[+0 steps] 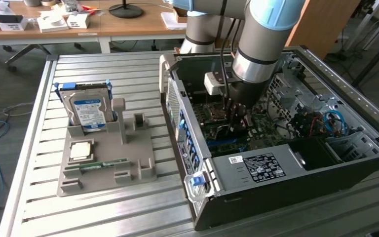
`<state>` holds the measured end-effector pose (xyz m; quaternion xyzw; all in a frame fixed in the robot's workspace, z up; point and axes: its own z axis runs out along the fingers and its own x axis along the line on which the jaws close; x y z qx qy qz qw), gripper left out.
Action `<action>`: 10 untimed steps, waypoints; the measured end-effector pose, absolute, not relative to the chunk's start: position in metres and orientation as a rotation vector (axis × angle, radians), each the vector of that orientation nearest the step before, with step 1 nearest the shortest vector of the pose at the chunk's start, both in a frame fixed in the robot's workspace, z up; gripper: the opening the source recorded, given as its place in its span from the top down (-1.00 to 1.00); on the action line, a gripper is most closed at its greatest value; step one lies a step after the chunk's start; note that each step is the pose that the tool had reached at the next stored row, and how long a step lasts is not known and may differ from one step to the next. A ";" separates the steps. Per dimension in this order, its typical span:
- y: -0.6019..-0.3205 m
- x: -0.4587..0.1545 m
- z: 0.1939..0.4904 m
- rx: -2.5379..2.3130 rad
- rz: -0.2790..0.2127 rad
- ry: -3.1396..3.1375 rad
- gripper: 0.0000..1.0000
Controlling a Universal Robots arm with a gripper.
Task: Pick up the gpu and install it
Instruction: 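Insert the gpu into the slot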
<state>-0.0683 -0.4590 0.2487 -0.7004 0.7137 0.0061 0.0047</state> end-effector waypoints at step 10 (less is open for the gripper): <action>-0.459 -0.068 0.248 -2.194 0.019 2.236 0.47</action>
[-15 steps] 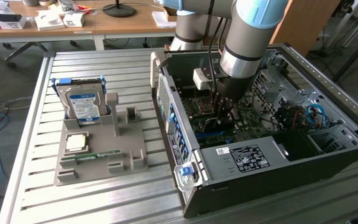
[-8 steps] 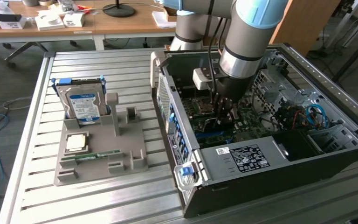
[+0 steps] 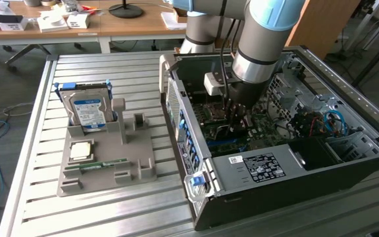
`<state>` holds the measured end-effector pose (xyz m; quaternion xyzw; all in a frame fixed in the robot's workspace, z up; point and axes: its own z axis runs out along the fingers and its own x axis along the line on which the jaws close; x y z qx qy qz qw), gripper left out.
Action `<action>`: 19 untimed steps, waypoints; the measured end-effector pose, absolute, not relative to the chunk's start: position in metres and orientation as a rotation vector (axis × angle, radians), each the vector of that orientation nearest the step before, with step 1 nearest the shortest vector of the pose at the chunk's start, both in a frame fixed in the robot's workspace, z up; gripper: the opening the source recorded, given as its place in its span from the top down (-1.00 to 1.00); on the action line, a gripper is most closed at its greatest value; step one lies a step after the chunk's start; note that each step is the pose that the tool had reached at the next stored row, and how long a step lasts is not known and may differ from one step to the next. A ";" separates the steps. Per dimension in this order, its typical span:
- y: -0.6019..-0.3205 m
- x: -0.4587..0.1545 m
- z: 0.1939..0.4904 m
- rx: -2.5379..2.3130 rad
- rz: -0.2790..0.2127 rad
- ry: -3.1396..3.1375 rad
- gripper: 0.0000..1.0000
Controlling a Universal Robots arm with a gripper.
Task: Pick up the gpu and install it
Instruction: 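Insert the gpu into the slot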
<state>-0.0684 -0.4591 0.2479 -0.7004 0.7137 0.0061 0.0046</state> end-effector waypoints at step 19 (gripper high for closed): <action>-0.459 -0.068 0.246 -2.194 0.019 2.235 0.47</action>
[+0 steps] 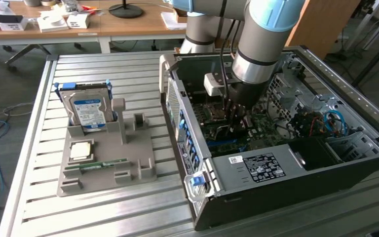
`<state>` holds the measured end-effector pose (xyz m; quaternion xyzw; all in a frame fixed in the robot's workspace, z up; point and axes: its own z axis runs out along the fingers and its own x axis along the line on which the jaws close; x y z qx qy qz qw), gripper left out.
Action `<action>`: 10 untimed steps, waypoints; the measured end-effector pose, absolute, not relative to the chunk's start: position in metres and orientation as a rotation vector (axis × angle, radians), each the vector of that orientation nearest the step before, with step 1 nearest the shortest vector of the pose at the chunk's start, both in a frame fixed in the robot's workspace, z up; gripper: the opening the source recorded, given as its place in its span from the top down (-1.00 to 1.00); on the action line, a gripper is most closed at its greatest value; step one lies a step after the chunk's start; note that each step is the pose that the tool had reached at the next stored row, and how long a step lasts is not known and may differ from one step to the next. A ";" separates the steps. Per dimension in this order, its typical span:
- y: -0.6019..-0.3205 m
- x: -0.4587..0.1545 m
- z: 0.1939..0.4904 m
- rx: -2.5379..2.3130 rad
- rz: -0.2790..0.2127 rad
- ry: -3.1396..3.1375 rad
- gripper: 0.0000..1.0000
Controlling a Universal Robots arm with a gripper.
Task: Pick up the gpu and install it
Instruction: 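Insert the gpu into the slot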
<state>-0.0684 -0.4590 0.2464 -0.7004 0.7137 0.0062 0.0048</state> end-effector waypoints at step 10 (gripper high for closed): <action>-0.459 -0.068 0.251 -2.194 0.019 2.236 0.33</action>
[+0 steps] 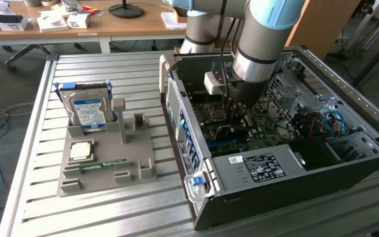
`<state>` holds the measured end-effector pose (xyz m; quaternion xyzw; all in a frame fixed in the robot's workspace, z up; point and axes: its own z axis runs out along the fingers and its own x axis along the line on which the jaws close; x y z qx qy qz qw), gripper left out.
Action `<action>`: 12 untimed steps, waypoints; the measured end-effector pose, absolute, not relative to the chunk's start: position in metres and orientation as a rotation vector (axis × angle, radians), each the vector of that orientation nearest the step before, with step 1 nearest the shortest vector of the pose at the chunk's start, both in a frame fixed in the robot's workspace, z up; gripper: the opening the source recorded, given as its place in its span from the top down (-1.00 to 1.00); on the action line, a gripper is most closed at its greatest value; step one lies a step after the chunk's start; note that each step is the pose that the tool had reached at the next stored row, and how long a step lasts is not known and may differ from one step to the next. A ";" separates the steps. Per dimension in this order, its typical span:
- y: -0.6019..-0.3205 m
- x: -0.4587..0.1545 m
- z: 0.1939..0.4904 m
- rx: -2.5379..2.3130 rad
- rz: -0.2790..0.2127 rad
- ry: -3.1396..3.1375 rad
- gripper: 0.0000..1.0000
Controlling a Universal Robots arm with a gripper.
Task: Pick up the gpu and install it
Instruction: 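Insert the gpu into the slot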
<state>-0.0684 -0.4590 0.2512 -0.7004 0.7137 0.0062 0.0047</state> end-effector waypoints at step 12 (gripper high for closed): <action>-0.459 -0.068 0.279 -2.193 0.021 2.235 0.33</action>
